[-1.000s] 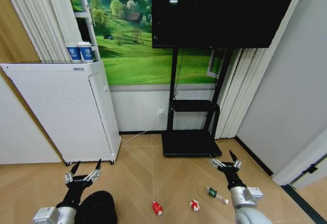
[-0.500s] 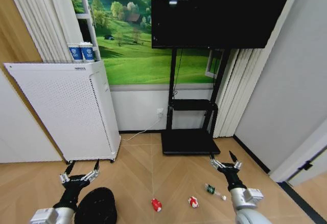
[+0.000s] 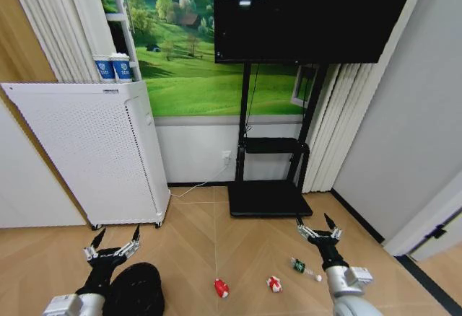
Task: Pick up the trash bin and place the garbage on the floor into it.
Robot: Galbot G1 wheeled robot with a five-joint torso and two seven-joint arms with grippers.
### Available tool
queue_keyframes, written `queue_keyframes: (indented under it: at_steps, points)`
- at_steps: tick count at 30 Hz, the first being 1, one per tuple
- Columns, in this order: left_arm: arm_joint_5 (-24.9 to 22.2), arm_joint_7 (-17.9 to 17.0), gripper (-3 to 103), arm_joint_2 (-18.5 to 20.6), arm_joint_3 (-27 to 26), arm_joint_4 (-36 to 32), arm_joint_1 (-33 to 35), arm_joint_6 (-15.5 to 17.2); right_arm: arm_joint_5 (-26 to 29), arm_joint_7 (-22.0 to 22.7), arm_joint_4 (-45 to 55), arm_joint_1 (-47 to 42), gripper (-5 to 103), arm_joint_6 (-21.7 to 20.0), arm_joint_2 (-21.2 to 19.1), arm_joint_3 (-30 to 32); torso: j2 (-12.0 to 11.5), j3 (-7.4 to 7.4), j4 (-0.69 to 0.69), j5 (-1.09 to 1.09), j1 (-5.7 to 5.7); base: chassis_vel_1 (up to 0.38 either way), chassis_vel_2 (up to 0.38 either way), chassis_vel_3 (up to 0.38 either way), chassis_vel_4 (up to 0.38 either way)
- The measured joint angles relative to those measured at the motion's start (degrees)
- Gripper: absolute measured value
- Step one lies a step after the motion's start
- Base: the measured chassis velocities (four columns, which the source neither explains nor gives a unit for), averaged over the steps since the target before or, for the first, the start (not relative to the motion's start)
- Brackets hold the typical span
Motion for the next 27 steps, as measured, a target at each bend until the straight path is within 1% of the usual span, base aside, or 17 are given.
queue_keyframes:
  at_steps: [4,5,14,16,17,19,24,27]
  points:
    - [0.0,0.0,100,0.0,0.0,0.0,0.0,0.0,0.0,0.0,0.0,0.0,100,0.0,0.0,0.0,-0.2,-0.11,0.0,0.0,-0.07,0.0,0.0,0.0,0.0]
    - [0.0,0.0,100,-0.1,0.1,0.0,0.1,0.0,0.0,-0.2,0.0,0.0,100,0.0,0.0,0.0,-0.7,-0.44,0.0,0.0,-0.26,0.0,0.0,0.0,0.0]
    - [0.0,0.0,100,-0.3,0.1,0.0,0.2,0.1,0.2,-0.5,-0.2,-0.1,100,0.5,0.2,0.0,-2.1,-1.32,0.0,0.0,-0.74,0.0,0.0,0.0,0.0]
    - [0.0,0.0,100,-0.5,0.1,0.2,0.3,0.0,0.2,-0.7,-0.4,0.0,100,1.1,0.3,0.1,-3.4,-2.2,0.0,0.0,-1.22,0.0,0.0,0.0,0.0]
    - [0.0,0.0,100,-0.5,0.1,0.2,0.3,0.0,0.2,-0.7,-0.4,0.0,100,1.1,0.3,0.1,-3.4,-2.2,0.0,0.0,-1.22,0.0,0.0,0.0,0.0]
    - [0.0,-0.1,100,-0.6,0.0,0.3,0.2,0.0,-0.3,-0.9,-0.3,0.1,100,0.5,0.3,0.2,-4.7,-3.03,0.0,0.0,-1.65,0.0,0.0,0.0,0.0]
    - [0.0,-0.1,100,-0.6,0.0,0.4,0.2,0.0,-1.6,-0.9,-0.2,0.0,100,-0.1,0.4,0.1,-5.7,-3.68,0.0,0.0,-1.98,0.0,0.0,0.0,0.0]
    - [0.0,-0.1,100,-0.6,0.0,0.5,0.2,0.0,-2.0,-0.4,-0.1,0.0,100,-0.4,0.5,0.0,-6.8,-4.44,0.0,0.0,-2.34,0.0,0.0,0.0,0.0]
